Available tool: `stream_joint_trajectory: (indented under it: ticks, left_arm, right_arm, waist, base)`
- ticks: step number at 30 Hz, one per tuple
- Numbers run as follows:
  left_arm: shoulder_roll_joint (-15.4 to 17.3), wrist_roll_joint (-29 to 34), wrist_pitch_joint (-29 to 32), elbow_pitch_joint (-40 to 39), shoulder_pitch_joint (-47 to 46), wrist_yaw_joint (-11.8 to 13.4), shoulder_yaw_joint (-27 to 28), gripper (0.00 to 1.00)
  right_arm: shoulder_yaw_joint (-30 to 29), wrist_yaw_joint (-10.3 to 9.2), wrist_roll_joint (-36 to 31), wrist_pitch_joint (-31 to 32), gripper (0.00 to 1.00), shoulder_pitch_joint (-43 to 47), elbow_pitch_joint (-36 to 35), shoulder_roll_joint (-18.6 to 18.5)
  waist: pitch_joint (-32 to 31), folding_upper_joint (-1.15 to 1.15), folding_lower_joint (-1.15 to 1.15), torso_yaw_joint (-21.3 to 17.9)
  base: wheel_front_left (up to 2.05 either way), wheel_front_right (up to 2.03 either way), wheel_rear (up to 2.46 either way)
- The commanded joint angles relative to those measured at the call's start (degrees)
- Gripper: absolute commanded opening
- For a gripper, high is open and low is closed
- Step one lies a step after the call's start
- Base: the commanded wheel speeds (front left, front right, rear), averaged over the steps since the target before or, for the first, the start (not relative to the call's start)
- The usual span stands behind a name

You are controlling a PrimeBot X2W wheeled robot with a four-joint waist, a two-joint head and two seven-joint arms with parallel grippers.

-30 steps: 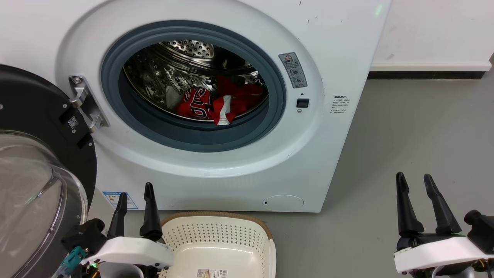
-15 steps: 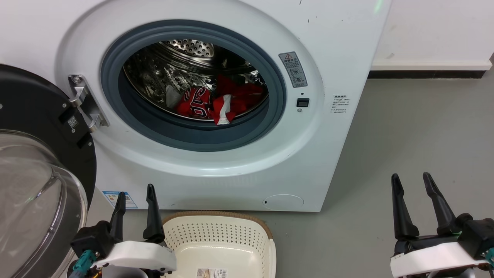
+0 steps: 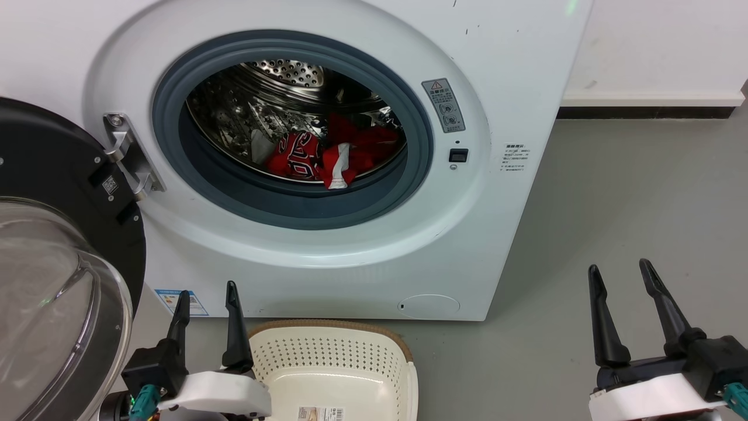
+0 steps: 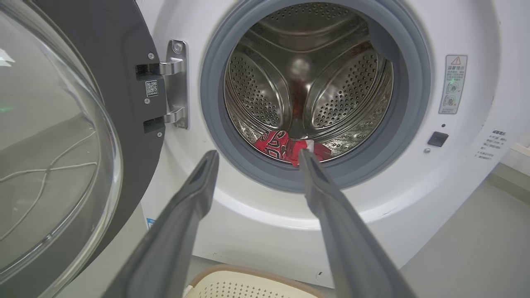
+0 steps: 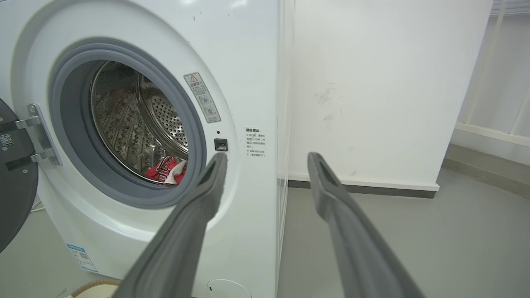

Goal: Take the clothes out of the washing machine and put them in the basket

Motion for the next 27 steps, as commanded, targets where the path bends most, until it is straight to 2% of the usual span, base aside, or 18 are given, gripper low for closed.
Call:
stream_joint_trajectory:
  ticks: [1, 12, 21, 27]
  left_arm:
    - [0.11, 0.99, -0.34, -0.41, 0.3, 0.27, -0.06, 1.0]
    - [0.11, 5.22, -1.59, -0.49, 0.76, 0.92, -0.33, 1.0]
    - [0.1, 7.25, -2.51, 0.09, 1.43, 0.3, -0.22, 1.0]
    - [0.1, 6.61, -2.5, 0.66, 1.47, -0.07, 0.06, 1.0]
  right_arm:
    - [0.07, -0.02, -1.26, -0.47, 1.0, 0.67, -0.64, -0.04]
    - [-0.29, -0.02, -5.19, -1.58, 1.0, 1.41, -0.9, -0.03]
    - [-0.51, -0.02, -7.73, -2.57, 1.0, 1.89, -0.96, -0.02]
    - [-0.63, -0.02, -6.81, -2.54, 1.0, 1.9, -0.37, -0.02]
  waist:
    - [-0.02, 0.0, 0.0, -0.01]
    - [-0.06, 0.0, 0.0, 0.04]
    - [-0.11, 0.0, 0.0, -0.02]
    - [-0.07, 0.0, 0.0, -0.06]
  base:
    - [0.0, 0.0, 0.0]
    - [0.0, 0.0, 0.0]
    - [0.0, 0.0, 0.0]
    - [0.0, 0.0, 0.0]
